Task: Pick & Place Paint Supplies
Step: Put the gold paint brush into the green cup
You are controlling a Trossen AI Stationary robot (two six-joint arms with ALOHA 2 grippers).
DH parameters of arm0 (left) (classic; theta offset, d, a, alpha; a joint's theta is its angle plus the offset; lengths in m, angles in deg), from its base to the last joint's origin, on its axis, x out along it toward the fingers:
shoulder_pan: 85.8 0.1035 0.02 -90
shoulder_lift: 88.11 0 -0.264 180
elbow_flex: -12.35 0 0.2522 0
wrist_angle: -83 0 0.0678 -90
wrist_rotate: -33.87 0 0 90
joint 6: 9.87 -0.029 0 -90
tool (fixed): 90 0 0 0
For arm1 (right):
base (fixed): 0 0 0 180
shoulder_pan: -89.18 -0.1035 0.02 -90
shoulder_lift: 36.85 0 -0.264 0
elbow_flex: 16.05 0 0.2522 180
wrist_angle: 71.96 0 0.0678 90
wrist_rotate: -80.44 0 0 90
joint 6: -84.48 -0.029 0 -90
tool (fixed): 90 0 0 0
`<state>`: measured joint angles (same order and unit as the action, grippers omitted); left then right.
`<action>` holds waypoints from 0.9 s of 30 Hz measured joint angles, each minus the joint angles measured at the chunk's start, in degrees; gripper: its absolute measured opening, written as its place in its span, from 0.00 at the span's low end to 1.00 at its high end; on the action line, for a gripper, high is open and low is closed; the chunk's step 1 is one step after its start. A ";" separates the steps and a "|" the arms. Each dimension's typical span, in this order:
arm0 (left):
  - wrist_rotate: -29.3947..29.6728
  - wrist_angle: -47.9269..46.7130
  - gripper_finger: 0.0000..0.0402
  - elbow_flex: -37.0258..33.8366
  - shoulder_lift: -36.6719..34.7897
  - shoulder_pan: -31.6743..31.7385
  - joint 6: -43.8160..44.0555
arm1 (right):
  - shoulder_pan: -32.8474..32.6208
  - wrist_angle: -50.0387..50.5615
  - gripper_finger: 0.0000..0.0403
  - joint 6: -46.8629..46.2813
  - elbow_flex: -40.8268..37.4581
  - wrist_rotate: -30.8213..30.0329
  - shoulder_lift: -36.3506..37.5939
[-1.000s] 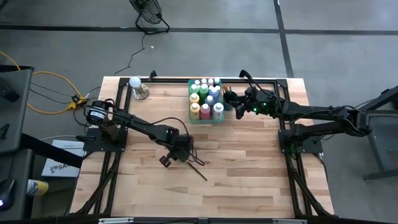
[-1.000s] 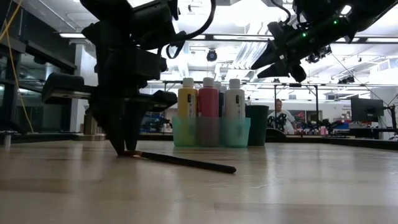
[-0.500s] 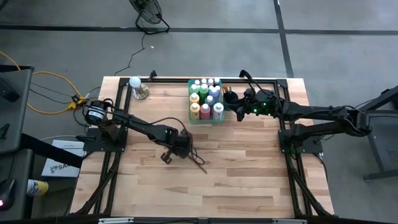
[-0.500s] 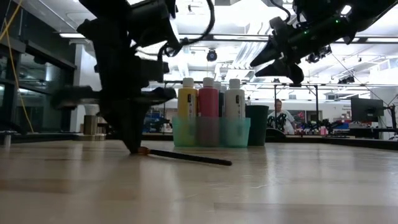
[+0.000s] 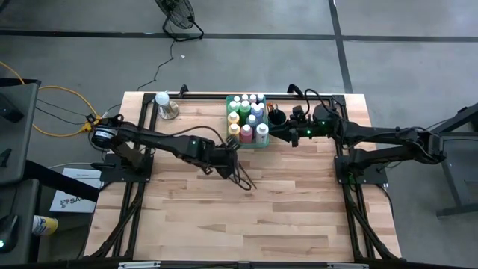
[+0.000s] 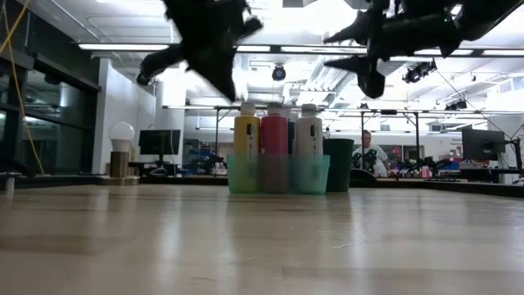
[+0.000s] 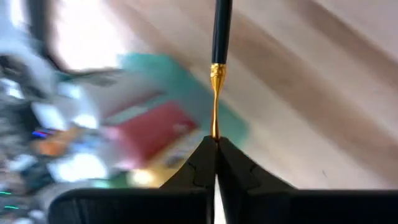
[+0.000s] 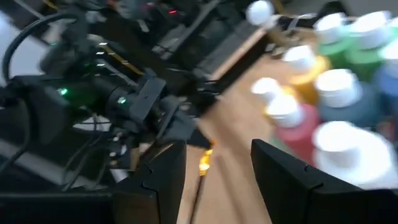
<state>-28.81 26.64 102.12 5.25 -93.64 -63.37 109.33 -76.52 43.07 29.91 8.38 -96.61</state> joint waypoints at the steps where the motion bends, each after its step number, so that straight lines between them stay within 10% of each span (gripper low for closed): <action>1: 1.19 0.15 0.00 1.66 0.00 0.00 -2.25 | 0.17 -0.07 0.43 -0.79 0.64 1.44 -0.02; 15: 10.81 10.86 0.00 14.84 -0.22 0.00 -37.79 | 3.89 6.04 0.55 -4.35 14.10 19.44 -4.38; 27: 12.23 17.18 0.00 14.89 -0.22 0.00 -47.25 | 1.20 3.18 0.69 -6.12 16.35 28.64 -13.43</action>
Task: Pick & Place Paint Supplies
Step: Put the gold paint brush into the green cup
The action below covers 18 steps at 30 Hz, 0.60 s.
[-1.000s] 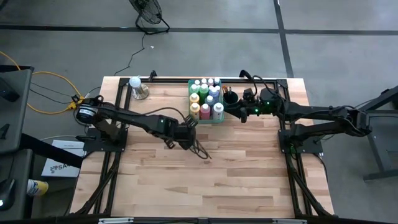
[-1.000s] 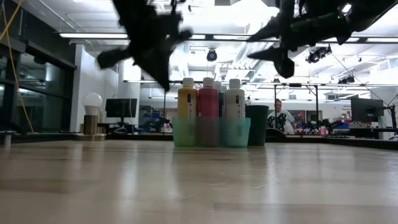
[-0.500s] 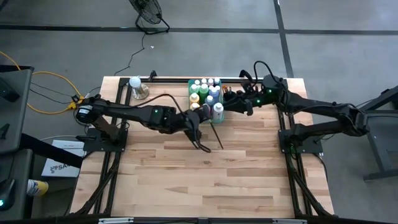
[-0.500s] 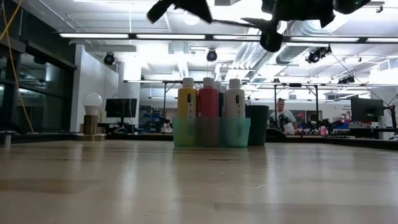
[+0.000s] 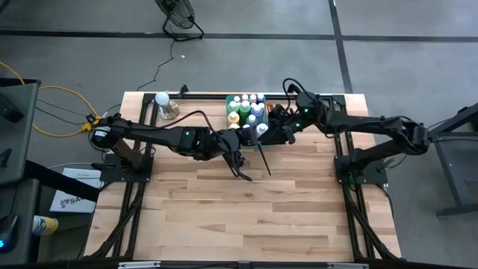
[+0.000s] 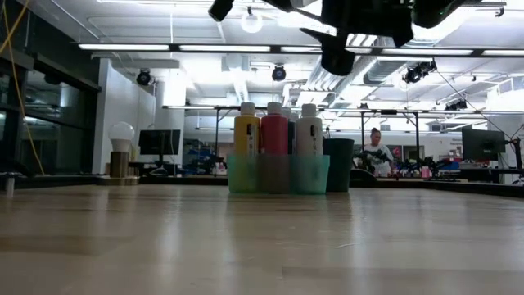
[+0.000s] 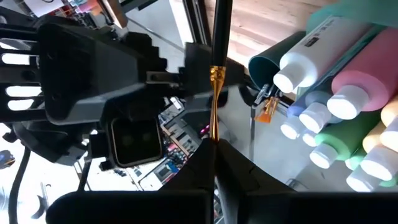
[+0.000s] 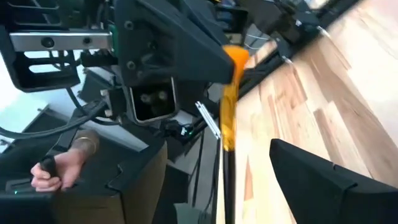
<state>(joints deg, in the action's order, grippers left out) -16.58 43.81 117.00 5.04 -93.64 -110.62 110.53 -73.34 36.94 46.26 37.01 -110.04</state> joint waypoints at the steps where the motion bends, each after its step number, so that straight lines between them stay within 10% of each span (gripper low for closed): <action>1: 0.00 -0.03 0.00 0.00 0.00 0.00 0.02 | -0.31 -1.33 0.69 0.05 0.27 -0.05 -0.78; 18: -0.22 0.00 0.00 0.00 0.00 0.00 0.70 | -0.73 -5.76 0.28 3.34 2.10 2.99 -5.92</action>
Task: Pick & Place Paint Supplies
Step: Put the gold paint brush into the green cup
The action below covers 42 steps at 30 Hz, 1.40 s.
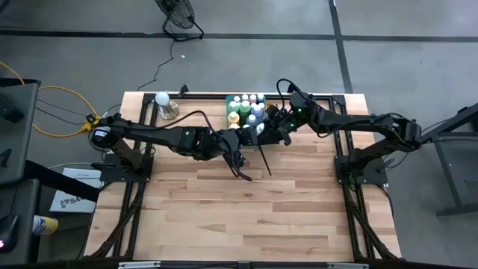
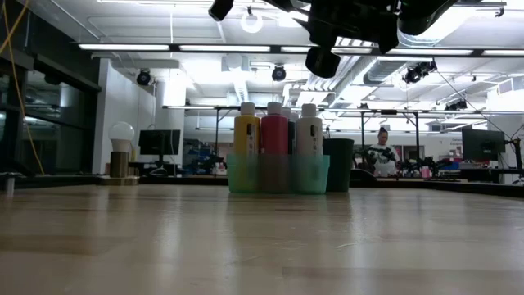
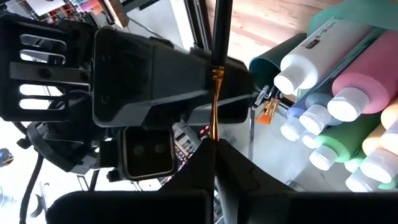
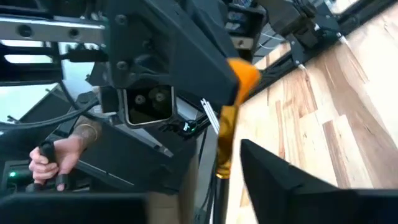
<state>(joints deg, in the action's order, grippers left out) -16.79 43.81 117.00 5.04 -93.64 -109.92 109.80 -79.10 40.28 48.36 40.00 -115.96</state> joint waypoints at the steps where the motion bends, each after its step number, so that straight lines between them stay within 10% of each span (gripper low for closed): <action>1: 0.00 0.00 0.00 0.00 0.00 0.00 0.00 | 0.00 -0.48 0.24 0.37 0.00 0.05 0.00; 7: -0.04 0.03 0.00 0.02 -0.07 0.00 0.01 | 0.04 -0.81 0.04 1.05 0.00 0.09 0.02; 24: 6.64 0.31 0.31 0.07 -0.09 3.16 14.64 | 1.43 3.94 0.04 5.25 0.00 -7.50 0.63; 32: 11.85 -8.42 0.38 0.13 -2.34 5.52 41.63 | 5.16 13.78 0.04 13.07 0.00 -22.96 7.41; 42: -6.88 -25.48 0.38 -0.69 -8.13 13.96 82.20 | 7.21 21.13 0.04 27.44 0.05 -54.57 15.63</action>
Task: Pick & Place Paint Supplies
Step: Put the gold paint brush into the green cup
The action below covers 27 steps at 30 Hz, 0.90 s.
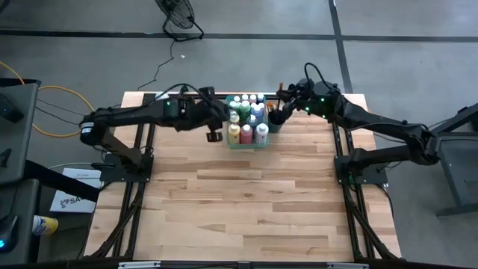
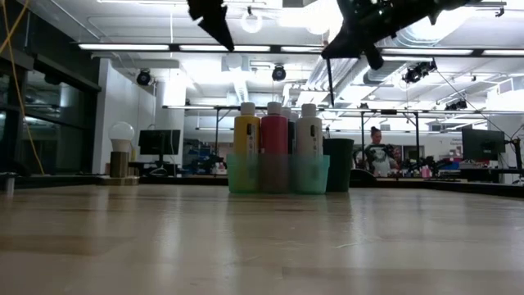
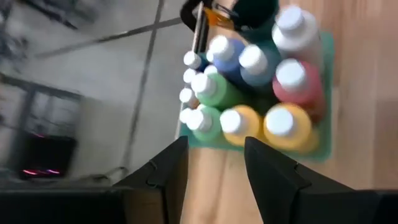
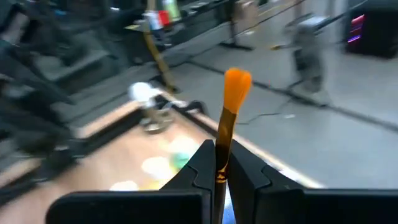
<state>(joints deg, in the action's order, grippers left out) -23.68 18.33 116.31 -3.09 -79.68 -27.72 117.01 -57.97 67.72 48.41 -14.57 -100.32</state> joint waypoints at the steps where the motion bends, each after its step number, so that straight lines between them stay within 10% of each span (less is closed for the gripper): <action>1: -1.62 0.52 0.38 -0.32 -0.42 0.54 1.83 | -0.02 0.22 0.04 1.13 -0.01 -2.08 -0.06; 7: -6.28 2.28 0.38 -6.09 -4.25 3.54 8.88 | -0.04 -0.55 0.04 5.03 -0.07 -12.61 -2.94; 27: -16.86 31.05 0.38 -42.44 -29.65 3.60 30.18 | -0.89 -3.40 0.04 1.45 -0.10 -18.49 -14.64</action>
<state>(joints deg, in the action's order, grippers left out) -40.53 49.39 73.87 -32.74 -76.09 2.47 116.12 -61.37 69.17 48.31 -33.06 -114.96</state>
